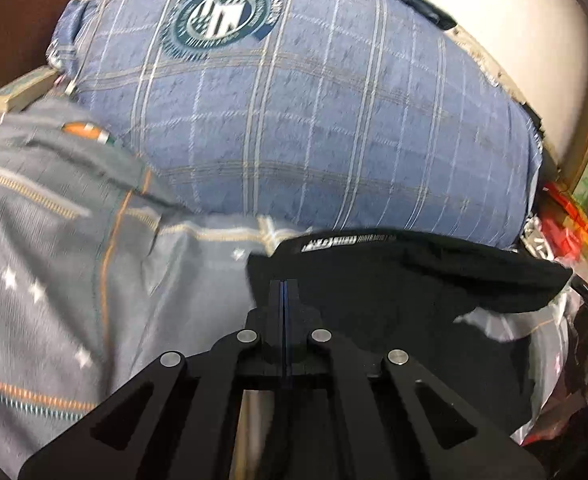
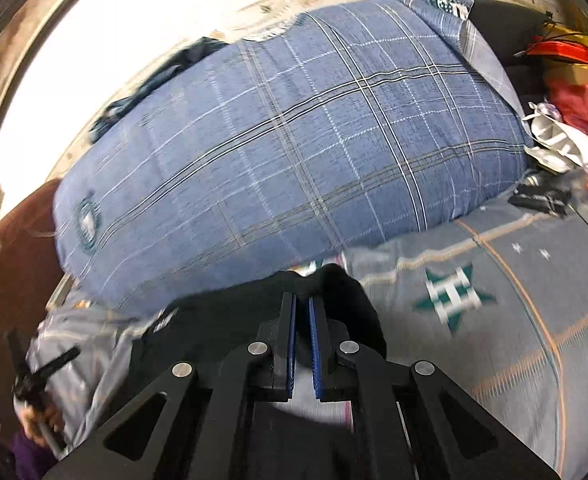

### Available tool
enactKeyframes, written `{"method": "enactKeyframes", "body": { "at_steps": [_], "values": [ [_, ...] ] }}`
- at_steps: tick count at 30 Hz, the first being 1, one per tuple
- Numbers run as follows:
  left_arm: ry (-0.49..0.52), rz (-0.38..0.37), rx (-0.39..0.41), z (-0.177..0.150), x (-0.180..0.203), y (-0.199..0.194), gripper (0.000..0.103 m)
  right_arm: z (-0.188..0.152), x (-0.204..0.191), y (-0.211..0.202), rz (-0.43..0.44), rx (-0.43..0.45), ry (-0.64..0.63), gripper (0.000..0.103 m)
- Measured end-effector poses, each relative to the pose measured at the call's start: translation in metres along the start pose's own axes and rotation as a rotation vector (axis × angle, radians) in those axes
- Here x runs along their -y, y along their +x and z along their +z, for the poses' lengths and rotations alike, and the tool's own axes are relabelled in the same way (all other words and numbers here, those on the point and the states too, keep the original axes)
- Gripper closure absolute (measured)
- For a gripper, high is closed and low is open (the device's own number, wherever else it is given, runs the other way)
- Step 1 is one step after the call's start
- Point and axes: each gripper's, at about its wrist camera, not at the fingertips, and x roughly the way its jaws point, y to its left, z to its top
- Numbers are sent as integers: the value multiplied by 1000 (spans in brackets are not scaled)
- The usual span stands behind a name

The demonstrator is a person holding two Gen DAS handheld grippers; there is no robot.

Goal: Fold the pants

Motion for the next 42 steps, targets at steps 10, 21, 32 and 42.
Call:
{"method": "enactKeyframes", "body": {
  "at_steps": [10, 21, 32, 42],
  "values": [
    [-113, 89, -75, -21, -7, 24, 100, -70, 5, -27, -28, -90, -30, 85],
    [-119, 172, -68, -2, -24, 50, 61, -121, 8, 41, 207, -286, 274, 39],
    [-264, 71, -103, 3, -46, 65, 47, -130, 54, 68, 263, -330, 492, 37],
    [-271, 39, -217, 16, -21, 130, 33, -129, 53, 77, 255, -293, 504, 37]
  ]
}}
